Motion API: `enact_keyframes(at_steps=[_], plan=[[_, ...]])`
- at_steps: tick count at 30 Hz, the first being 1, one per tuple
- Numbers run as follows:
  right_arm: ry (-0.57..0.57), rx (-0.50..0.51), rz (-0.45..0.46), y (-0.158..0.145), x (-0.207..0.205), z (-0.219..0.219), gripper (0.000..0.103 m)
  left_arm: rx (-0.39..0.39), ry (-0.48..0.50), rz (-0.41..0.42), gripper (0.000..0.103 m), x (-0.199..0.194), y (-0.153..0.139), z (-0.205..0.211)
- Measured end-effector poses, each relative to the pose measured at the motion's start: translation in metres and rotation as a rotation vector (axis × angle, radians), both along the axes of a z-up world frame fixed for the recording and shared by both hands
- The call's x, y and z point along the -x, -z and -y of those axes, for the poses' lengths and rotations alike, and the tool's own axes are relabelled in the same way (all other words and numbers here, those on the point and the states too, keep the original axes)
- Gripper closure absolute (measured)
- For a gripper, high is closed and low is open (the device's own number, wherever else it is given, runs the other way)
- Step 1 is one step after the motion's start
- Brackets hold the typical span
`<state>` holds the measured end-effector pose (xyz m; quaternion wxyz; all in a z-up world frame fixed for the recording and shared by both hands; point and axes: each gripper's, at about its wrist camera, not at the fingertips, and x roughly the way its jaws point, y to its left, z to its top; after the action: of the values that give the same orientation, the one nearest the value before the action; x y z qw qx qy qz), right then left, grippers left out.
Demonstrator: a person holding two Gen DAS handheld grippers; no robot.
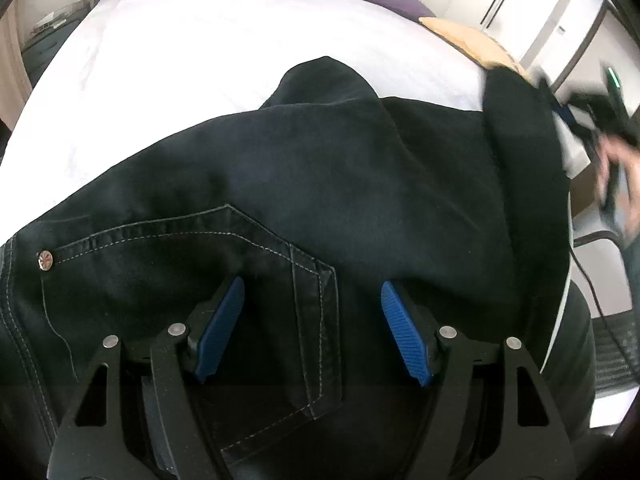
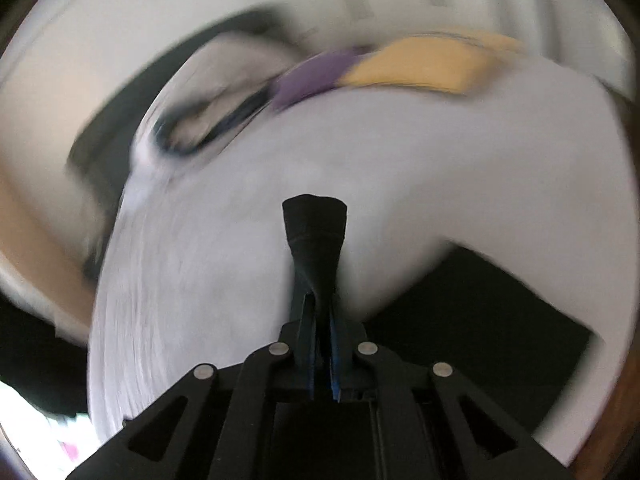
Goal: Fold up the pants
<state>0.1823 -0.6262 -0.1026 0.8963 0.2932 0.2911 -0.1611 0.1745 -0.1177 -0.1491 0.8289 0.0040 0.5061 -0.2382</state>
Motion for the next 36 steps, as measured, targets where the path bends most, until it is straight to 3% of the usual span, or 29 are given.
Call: enact_keyframes(at_steps=[2, 4, 5, 6, 7, 8, 9, 12, 14, 19, 21, 24, 30, 36], plan=[[0.108, -0.102, -0.012, 0.026, 0.037, 0.033, 0.092, -0.008, -0.005, 0.002, 0.031, 0.001, -0.001, 0.004], [0.127, -0.288, -0.045, 0.062, 0.056, 0.059, 0.091, -0.024, 0.001, 0.002, 0.025, 0.001, -0.002, 0.01], [0.132, -0.335, -0.035, 0.07, 0.062, 0.065, 0.088, -0.036, 0.005, 0.003, 0.024, 0.001, -0.002, 0.014], [0.121, -0.379, 0.006, 0.076, 0.068, 0.069, 0.076, -0.048, 0.006, 0.004, 0.022, 0.002, -0.002, 0.017], [0.104, -0.402, 0.039, 0.077, 0.071, 0.069, 0.066, -0.055, 0.005, 0.005, 0.021, 0.002, -0.003, 0.019], [0.077, -0.43, 0.078, 0.078, 0.069, 0.07, 0.05, -0.061, 0.002, 0.005, 0.021, 0.002, -0.003, 0.021], [0.058, -0.444, 0.105, 0.077, 0.07, 0.07, 0.042, -0.066, -0.002, 0.004, 0.021, 0.002, -0.004, 0.023], [0.052, -0.45, 0.117, 0.075, 0.066, 0.069, 0.041, -0.077, -0.009, 0.005, 0.02, 0.003, -0.005, 0.028], [0.07, -0.494, 0.126, 0.08, 0.063, 0.07, 0.045, -0.082, -0.011, 0.004, 0.02, 0.003, -0.006, 0.031], [0.112, -0.51, 0.103, 0.085, 0.054, 0.082, 0.071, -0.092, -0.015, 0.002, 0.02, 0.001, -0.007, 0.036], [0.128, -0.498, 0.088, 0.088, 0.059, 0.086, 0.096, -0.094, -0.015, 0.0, 0.02, 0.004, -0.007, 0.035], [0.164, -0.542, 0.113, 0.1, 0.069, 0.096, 0.1, -0.097, -0.019, 0.007, 0.019, 0.004, -0.007, 0.036], [0.239, -0.552, 0.163, 0.101, 0.085, 0.103, 0.1, -0.109, -0.022, 0.003, 0.017, 0.001, -0.007, 0.043], [0.231, -0.526, 0.153, 0.104, 0.088, 0.105, 0.1, -0.123, -0.02, 0.004, 0.01, -0.001, -0.008, 0.055]])
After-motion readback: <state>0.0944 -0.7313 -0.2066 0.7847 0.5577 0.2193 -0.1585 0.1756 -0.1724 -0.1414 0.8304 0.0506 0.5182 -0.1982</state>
